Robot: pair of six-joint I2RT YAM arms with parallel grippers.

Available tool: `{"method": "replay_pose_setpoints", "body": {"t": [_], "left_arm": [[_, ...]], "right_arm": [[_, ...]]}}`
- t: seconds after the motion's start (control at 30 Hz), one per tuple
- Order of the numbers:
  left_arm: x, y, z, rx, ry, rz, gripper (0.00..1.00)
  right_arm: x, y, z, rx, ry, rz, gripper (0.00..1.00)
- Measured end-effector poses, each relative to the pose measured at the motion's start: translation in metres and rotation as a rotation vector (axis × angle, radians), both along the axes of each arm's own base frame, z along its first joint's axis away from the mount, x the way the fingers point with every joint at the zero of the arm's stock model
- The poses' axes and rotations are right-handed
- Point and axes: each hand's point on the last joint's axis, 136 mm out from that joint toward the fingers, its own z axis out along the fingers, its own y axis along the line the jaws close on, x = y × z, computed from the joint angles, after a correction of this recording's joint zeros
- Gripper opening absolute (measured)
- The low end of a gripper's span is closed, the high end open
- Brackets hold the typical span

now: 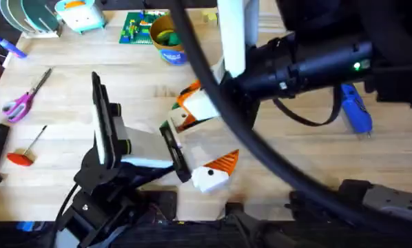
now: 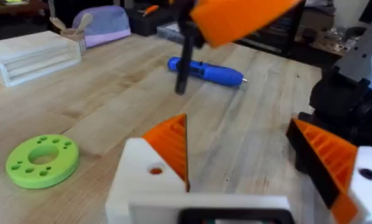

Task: Pick up the gripper from the table and insert it into the empty holder that is missing its gripper. Then pick up a screw, insert it into the mounting hole, and use the screwdriver to tighten it. Finally, clean up the table by picking up the vegetable and placing it into the bucket.

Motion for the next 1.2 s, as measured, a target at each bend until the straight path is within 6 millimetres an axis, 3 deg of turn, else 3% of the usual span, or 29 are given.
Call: {"method": "replay_pose_setpoints", "body": {"t": [0.37, 0.53, 1.2], "left_arm": [[0.0, 0.0, 0.0, 0.0, 0.0, 0.0, 0.993], [0.0, 0.0, 0.0, 0.0, 0.0, 0.0, 0.994], [0.0, 0.0, 0.0, 0.005, -0.01, -0.001, 0.993]], "right_arm": [[-0.002, 0.013, -0.028, -0.074, 0.035, 0.027, 0.018], [0.001, 0.008, -0.04, -0.129, 0.037, 0.011, 0.018], [0.003, 0.009, -0.042, -0.136, 0.022, 0.006, 0.018]]}}
